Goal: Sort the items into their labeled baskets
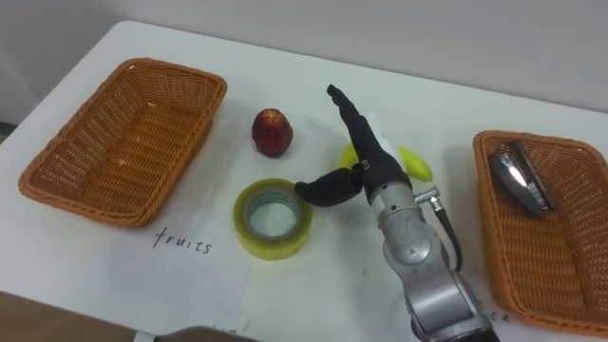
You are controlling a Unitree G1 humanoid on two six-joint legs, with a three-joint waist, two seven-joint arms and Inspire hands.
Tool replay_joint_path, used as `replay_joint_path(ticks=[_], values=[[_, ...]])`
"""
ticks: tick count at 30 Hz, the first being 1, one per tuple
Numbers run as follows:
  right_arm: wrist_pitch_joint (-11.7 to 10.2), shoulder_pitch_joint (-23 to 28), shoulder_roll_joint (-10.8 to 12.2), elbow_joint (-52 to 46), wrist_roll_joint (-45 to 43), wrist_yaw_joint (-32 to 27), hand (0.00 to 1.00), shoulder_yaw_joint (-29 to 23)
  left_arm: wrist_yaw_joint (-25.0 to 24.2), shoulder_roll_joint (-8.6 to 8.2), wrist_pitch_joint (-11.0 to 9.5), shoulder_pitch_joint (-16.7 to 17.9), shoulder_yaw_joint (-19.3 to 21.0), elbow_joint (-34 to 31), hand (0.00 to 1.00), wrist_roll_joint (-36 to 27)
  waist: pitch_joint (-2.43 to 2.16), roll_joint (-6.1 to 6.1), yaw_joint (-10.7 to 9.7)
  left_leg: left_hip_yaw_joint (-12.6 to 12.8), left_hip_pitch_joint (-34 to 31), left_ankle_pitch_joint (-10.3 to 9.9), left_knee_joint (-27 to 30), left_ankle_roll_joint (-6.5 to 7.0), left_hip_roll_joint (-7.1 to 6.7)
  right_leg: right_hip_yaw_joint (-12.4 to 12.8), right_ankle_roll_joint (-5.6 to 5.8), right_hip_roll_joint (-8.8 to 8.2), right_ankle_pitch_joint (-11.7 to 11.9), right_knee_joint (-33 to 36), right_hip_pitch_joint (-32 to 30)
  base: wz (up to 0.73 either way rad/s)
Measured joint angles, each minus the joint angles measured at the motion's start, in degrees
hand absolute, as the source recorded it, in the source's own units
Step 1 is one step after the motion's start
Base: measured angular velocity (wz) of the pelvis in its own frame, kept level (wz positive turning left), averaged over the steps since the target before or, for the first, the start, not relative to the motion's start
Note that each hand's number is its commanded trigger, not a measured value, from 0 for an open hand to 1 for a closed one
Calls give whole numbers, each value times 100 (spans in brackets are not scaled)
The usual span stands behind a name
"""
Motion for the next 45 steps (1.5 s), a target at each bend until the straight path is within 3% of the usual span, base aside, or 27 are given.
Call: replay_joint_path(ticks=[20,33,45], values=[[2,-92,-37,10,12,-1,0,453,16,-3,23,-75,-49,0,0,36,3,-14,20,-10,83,4,-58,-2,2,3,0,4,0,-3,38,0],[9,-105,-15,194,-2,12,0,462,196,-4,36,-130,-24,-218,0,98,3,-85,47,-49,85,6,-66,-4,0,-2,1,7,0,-3,40,0],[64,-104,-22,263,-205,649,0,461,180,-7,47,-158,78,-213,0,133,12,-156,170,-42,86,5,-44,-6,0,-21,0,8,0,-5,40,0]])
